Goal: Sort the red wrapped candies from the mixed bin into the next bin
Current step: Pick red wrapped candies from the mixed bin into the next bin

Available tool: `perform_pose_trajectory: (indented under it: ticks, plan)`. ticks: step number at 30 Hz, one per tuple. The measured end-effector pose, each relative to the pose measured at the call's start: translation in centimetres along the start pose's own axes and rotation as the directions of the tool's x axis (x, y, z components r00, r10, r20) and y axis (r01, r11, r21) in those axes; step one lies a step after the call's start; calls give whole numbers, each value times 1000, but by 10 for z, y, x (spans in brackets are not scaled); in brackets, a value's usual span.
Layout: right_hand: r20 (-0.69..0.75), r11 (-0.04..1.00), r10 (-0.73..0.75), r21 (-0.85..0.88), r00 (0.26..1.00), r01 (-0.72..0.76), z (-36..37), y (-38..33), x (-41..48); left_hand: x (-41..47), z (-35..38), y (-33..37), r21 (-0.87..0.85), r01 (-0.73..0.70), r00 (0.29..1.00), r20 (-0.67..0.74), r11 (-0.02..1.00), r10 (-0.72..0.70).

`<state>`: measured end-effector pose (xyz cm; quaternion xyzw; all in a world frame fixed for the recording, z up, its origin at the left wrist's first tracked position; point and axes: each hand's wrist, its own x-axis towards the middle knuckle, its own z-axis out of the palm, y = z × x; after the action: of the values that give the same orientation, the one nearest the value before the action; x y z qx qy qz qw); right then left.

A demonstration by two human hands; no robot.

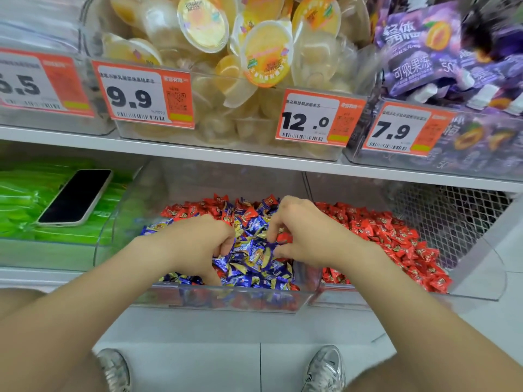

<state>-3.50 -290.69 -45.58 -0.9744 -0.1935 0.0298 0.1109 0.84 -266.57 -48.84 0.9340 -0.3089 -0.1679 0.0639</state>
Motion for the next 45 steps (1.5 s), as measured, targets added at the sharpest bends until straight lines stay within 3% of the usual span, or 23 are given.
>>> perform_pose_trajectory:
  ticks: [5,9,11,13,15,18,21,23,27,32,35,38,45]
  plan:
    - [-125,991,61,124,990,-46,3,-5,5,10,11,-5,-65,-42,999,-29,997,40]
    - [-10,980,-25,195,1000,27,18,-32,12,9,7,-12,-122,-63,996,-67,991,55]
    - [-11,988,-64,139,998,64,33,-44,21,7,1,-18,-155,-55,994,-99,986,40]
    - [116,999,-35,31,993,31,43,-48,29,6,-3,-27,-181,-14,993,-119,983,-8]
    - [260,996,-14,-78,966,36,46,-49,35,5,-7,-34,-190,47,994,-90,981,-64]
    - [341,1000,7,-18,940,-1,36,-48,39,8,-8,-38,-175,85,996,-12,981,-89]
    - [196,996,50,66,979,-64,33,-45,46,15,-4,-42,-166,83,995,-36,983,-90]
    - [45,1000,24,-9,999,-24,40,-45,53,22,0,-50,-144,67,993,-90,987,-80]
    - [135,975,50,-222,990,-19,59,-54,71,29,5,-59,-85,-72,987,-150,994,59]
    - [74,990,139,-45,988,-136,45,-45,84,37,11,-58,-71,-53,988,-150,996,42]
    - [19,973,216,80,976,-217,31,-32,82,39,13,-61,-95,5,997,-72,995,-12]
    - [-35,971,221,100,975,-217,32,-22,78,39,11,-61,-137,32,999,-16,990,-34]
    - [-28,981,173,92,985,-170,38,-38,80,37,7,-62,-191,6,978,-201,981,-45]
